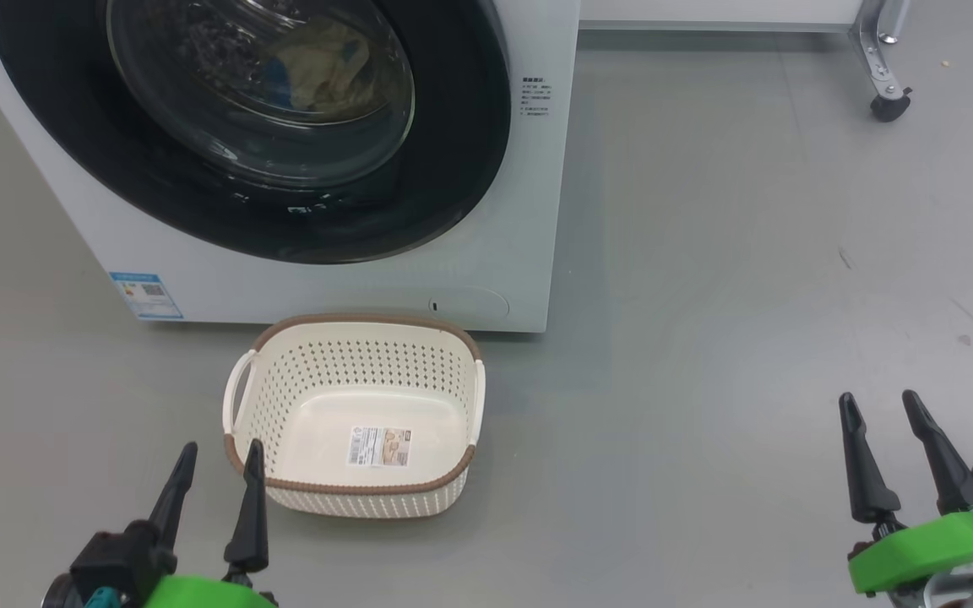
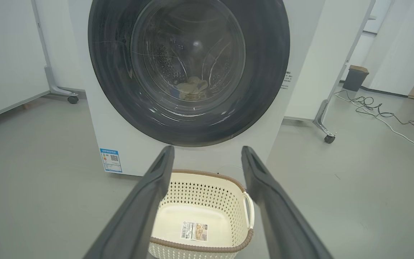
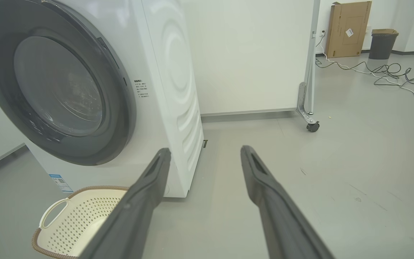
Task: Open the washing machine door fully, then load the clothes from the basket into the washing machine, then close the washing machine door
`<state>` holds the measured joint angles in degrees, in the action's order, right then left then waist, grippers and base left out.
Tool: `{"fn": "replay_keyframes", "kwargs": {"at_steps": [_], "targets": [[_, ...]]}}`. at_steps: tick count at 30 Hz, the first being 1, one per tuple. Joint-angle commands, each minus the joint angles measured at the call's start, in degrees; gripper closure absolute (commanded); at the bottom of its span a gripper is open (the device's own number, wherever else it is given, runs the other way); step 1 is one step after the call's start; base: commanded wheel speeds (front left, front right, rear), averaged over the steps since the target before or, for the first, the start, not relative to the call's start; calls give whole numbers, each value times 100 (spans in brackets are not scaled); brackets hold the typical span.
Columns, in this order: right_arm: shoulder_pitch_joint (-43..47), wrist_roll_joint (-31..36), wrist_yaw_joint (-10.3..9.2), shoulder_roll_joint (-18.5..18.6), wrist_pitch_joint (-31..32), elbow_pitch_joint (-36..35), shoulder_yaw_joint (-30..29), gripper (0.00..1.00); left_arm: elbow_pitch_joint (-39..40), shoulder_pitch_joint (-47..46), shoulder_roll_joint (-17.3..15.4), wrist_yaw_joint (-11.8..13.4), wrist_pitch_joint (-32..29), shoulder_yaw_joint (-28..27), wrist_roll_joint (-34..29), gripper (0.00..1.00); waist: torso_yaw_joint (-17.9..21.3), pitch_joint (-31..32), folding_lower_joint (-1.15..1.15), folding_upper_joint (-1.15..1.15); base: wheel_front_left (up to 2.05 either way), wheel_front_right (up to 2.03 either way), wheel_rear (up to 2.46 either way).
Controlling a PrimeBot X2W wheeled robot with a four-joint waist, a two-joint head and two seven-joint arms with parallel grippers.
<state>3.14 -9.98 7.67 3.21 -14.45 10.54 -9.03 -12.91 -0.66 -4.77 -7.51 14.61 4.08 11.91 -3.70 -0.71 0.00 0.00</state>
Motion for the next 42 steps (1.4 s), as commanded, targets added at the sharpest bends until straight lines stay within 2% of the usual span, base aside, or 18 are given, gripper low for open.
{"fn": "replay_keyframes", "kwargs": {"at_steps": [1, 4, 5, 9, 42], "targets": [[-264, 36, -19, 80, -55, -154, 149, 0, 133, -132, -96, 4, 39, -159, 103, 0, 9, 8, 0, 0, 0, 0, 0], [-259, 31, -19, 88, -55, -151, 175, 0, 148, -136, -137, 3, 39, -89, 222, 0, 21, 18, 0, 0, 0, 0, 0], [2, -3, 1, -3, 2, 28, 35, 100, -44, 3, -13, 0, 0, 75, 189, 100, 20, 18, 0, 0, 0, 0, 0], [107, -11, 1, -56, 21, 412, 59, 100, -403, 123, 61, 0, -8, 145, 196, 100, 21, 18, 0, 0, 0, 0, 0], [-175, -2243, -4, -50, 587, 393, 110, 100, -325, -60, 76, 1, -559, -157, 2349, 100, 116, 27, 0, 0, 0, 0, 0]]}}
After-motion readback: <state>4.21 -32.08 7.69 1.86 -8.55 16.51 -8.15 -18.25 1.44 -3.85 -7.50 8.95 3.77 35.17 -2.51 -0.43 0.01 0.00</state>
